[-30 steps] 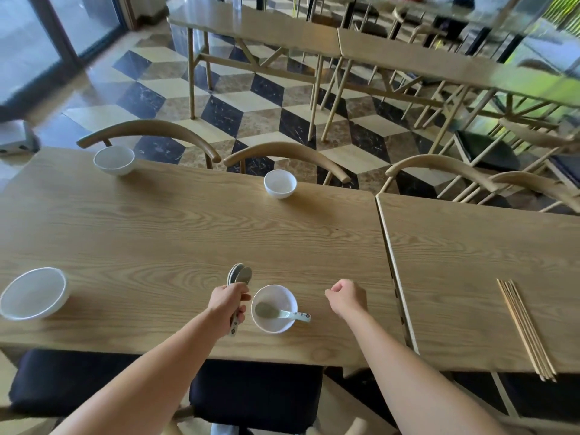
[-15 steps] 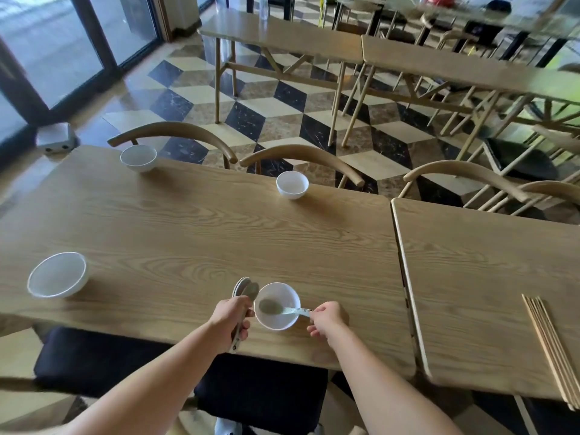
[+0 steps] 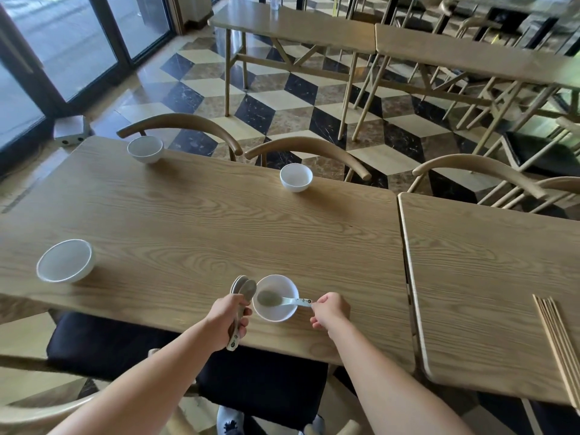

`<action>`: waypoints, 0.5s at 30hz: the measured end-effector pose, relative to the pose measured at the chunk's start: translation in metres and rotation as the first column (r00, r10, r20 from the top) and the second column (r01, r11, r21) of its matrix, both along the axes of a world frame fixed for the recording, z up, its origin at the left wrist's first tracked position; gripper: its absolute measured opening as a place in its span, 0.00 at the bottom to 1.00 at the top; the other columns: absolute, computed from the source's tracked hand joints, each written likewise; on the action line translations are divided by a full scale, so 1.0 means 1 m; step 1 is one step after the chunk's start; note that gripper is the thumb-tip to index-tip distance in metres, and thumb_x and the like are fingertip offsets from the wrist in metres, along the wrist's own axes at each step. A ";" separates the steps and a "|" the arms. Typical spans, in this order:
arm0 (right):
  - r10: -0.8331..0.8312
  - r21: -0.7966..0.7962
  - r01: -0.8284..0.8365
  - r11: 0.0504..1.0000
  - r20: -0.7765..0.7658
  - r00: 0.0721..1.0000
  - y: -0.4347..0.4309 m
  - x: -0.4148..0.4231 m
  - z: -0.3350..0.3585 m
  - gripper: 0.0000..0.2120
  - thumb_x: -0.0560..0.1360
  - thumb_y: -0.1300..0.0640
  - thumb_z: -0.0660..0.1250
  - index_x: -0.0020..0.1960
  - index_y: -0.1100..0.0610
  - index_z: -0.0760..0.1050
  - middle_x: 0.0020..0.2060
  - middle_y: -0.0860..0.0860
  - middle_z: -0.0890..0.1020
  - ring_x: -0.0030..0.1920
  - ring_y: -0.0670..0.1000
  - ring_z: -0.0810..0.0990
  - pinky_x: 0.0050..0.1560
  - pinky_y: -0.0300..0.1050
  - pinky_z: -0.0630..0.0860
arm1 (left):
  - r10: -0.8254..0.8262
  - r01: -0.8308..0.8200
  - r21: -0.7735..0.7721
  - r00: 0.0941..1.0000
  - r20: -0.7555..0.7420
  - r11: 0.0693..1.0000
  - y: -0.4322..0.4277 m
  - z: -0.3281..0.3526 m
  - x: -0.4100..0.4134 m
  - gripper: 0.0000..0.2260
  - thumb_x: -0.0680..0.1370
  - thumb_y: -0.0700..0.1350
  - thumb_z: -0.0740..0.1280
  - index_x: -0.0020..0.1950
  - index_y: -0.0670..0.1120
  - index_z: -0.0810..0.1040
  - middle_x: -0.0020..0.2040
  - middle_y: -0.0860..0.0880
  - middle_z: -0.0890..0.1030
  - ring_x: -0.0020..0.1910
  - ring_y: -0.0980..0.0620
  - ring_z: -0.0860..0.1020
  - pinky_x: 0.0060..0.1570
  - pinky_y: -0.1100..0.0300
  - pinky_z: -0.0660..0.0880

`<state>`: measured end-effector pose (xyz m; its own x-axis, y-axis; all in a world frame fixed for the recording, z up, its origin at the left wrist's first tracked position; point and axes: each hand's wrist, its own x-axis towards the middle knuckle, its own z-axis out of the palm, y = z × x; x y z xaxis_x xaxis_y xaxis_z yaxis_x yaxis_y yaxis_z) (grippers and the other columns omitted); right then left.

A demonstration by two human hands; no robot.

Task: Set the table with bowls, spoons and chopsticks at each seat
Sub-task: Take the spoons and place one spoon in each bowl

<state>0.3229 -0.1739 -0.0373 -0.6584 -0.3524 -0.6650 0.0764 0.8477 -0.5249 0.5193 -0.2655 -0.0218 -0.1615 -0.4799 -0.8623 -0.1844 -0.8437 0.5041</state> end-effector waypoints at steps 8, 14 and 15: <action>0.359 -0.055 -0.409 0.911 -0.384 0.851 0.005 -0.029 0.064 0.09 0.75 0.53 0.65 0.38 0.54 0.76 0.34 0.49 0.80 0.40 0.54 0.79 0.39 0.43 0.74 | -0.103 0.091 -0.081 0.981 -0.162 0.993 0.006 0.035 -0.038 0.07 0.81 0.32 0.59 0.55 0.29 0.74 0.37 0.38 0.82 0.27 0.47 0.76 0.27 0.56 0.75; 0.602 -0.158 -0.646 0.747 -0.253 0.758 0.013 -0.028 0.095 0.21 0.72 0.37 0.69 0.43 0.57 0.80 0.36 0.48 0.80 0.37 0.48 0.75 0.36 0.42 0.70 | -0.138 0.094 -0.157 0.944 -0.298 0.983 0.035 0.064 -0.083 0.04 0.79 0.31 0.65 0.51 0.31 0.77 0.37 0.37 0.80 0.31 0.43 0.79 0.35 0.51 0.80; 0.622 -0.181 -0.655 0.733 -0.211 0.754 0.016 -0.027 0.093 0.23 0.70 0.37 0.71 0.44 0.59 0.81 0.36 0.49 0.82 0.37 0.48 0.75 0.38 0.43 0.72 | -0.121 0.076 -0.154 0.944 -0.307 0.985 0.042 0.065 -0.090 0.04 0.79 0.32 0.66 0.51 0.32 0.78 0.37 0.37 0.80 0.31 0.43 0.79 0.35 0.51 0.80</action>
